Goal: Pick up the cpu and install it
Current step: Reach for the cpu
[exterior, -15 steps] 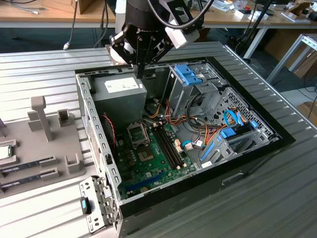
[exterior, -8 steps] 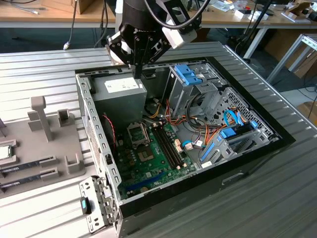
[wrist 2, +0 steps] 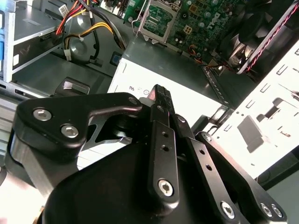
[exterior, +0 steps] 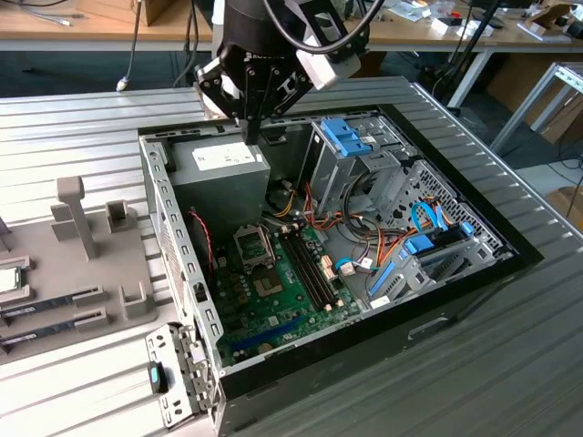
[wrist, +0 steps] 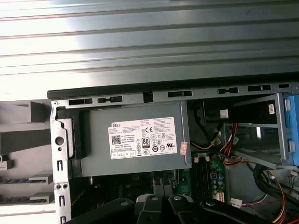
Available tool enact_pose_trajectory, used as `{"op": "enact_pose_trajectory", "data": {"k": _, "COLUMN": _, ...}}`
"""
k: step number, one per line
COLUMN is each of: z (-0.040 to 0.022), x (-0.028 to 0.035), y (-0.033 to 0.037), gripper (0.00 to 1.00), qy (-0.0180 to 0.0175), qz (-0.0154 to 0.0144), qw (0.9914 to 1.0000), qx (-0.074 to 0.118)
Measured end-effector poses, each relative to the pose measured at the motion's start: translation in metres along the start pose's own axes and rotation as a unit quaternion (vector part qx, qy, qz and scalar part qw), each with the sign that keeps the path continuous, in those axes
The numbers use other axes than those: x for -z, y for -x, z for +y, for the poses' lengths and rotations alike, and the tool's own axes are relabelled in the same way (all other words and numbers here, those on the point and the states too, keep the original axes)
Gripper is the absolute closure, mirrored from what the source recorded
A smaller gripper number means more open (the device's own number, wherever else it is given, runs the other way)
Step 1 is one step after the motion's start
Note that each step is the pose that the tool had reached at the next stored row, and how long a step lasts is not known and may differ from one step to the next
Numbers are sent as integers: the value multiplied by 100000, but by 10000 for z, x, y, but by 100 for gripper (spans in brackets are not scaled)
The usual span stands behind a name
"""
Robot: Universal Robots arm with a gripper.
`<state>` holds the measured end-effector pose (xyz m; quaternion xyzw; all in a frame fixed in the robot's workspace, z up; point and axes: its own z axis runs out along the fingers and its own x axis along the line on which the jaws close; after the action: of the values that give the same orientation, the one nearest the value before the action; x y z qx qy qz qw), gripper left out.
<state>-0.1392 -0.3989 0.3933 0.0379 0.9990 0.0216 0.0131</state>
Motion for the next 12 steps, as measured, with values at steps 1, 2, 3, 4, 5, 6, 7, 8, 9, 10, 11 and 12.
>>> {"op": "enact_pose_trajectory", "data": {"k": 1, "z": 0, "x": 0, "y": -1, "gripper": 89, "qy": 0, "qz": 1, "qw": 100000, "qx": 2}}
{"op": "enact_pose_trajectory", "data": {"k": 2, "z": 0, "x": 0, "y": -3, "gripper": 89, "qy": 0, "qz": 0, "qw": 100000, "qx": 0}}
{"op": "enact_pose_trajectory", "data": {"k": 3, "z": 0, "x": 0, "y": -6, "gripper": 89, "qy": 0, "qz": -1, "qw": 100000, "qx": -4}}
{"op": "enact_pose_trajectory", "data": {"k": 4, "z": -1, "x": 0, "y": -9, "gripper": 89, "qy": -1, "qz": 0, "qw": 100000, "qx": -5}}
{"op": "enact_pose_trajectory", "data": {"k": 5, "z": -1, "x": 0, "y": -14, "gripper": 89, "qy": 1, "qz": -1, "qw": 100000, "qx": -3}}
{"op": "enact_pose_trajectory", "data": {"k": 6, "z": -1, "x": 0, "y": -17, "gripper": 89, "qy": 0, "qz": 1, "qw": 100000, "qx": 0}}
{"op": "enact_pose_trajectory", "data": {"k": 7, "z": -1, "x": 1, "y": -21, "gripper": 89, "qy": -3, "qz": 1, "qw": 100000, "qx": -1}}
{"op": "enact_pose_trajectory", "data": {"k": 8, "z": -2, "x": 1, "y": -27, "gripper": 89, "qy": -1, "qz": 1, "qw": 100000, "qx": -1}}
{"op": "enact_pose_trajectory", "data": {"k": 9, "z": -2, "x": 1, "y": -33, "gripper": 89, "qy": -2, "qz": 2, "qw": 100000, "qx": 3}}
{"op": "enact_pose_trajectory", "data": {"k": 10, "z": -3, "x": 1, "y": -35, "gripper": 89, "qy": -2, "qz": 1, "qw": 100000, "qx": 5}}
{"op": "enact_pose_trajectory", "data": {"k": 11, "z": -3, "x": 1, "y": -37, "gripper": 89, "qy": -1, "qz": 1, "qw": 100000, "qx": 4}}
{"op": "enact_pose_trajectory", "data": {"k": 12, "z": -3, "x": 1, "y": -39, "gripper": 89, "qy": -1, "qz": 1, "qw": 100000, "qx": 2}}
